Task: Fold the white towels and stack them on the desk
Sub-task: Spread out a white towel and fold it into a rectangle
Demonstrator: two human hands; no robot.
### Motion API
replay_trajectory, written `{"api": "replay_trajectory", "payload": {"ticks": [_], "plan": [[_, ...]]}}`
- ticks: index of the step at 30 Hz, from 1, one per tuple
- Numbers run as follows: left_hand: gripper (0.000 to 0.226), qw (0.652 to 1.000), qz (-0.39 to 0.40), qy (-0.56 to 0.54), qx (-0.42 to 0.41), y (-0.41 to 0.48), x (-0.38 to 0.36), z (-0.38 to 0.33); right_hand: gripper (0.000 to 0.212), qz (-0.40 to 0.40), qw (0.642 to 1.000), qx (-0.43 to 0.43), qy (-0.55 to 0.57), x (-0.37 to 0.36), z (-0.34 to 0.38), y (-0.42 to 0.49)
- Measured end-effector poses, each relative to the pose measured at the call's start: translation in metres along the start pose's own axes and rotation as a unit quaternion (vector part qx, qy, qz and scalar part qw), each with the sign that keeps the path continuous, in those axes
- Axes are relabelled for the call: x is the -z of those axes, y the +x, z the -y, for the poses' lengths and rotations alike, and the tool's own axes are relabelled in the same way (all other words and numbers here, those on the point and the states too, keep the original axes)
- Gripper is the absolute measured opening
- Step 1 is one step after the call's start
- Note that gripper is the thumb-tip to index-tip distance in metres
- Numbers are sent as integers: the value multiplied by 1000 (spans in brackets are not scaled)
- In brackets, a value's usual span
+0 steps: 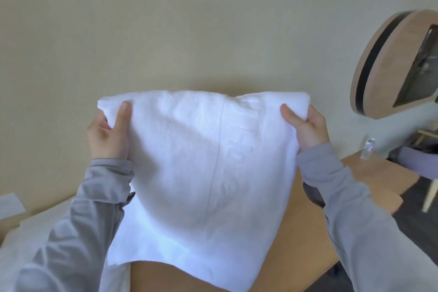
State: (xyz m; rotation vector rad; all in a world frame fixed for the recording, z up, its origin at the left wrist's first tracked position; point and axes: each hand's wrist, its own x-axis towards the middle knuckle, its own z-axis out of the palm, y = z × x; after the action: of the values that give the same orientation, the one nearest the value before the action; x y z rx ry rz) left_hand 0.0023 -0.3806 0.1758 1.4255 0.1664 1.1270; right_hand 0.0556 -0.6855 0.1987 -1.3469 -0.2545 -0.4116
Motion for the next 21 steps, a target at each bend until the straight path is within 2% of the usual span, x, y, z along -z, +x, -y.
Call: {"api": "replay_trajectory", "payload": {"ticks": [6, 8, 10, 12, 14, 16, 19, 21], "plan": [[38, 997, 46, 61, 11, -15, -64, 18, 12, -39, 998, -42, 2, 57, -35, 6], [30, 993, 86, 76, 16, -15, -84, 33, 5, -61, 997, -51, -16, 71, -58, 9], [21, 988, 120, 96, 30, -15, -103, 57, 7, -68, 995, -61, -44, 83, -84, 11], [20, 980, 145, 122, 59, -14, -123, 87, 5, -76, 991, -90, -68, 93, -114, 14], [31, 970, 163, 153, 91, -12, -147, 123, 13, -92, 984, -118, -92, 100, -148, 20], [43, 953, 187, 199, 132, -11, -174, 164, 19, -106, 977, -149, -111, 107, -182, 27], [29, 915, 253, 226, 220, -21, -219, 234, 19, -110, 961, -212, -139, 121, -238, 36], [39, 874, 307, 262, 270, -36, -248, 284, 16, -103, 947, -265, -152, 134, -278, 40]]}}
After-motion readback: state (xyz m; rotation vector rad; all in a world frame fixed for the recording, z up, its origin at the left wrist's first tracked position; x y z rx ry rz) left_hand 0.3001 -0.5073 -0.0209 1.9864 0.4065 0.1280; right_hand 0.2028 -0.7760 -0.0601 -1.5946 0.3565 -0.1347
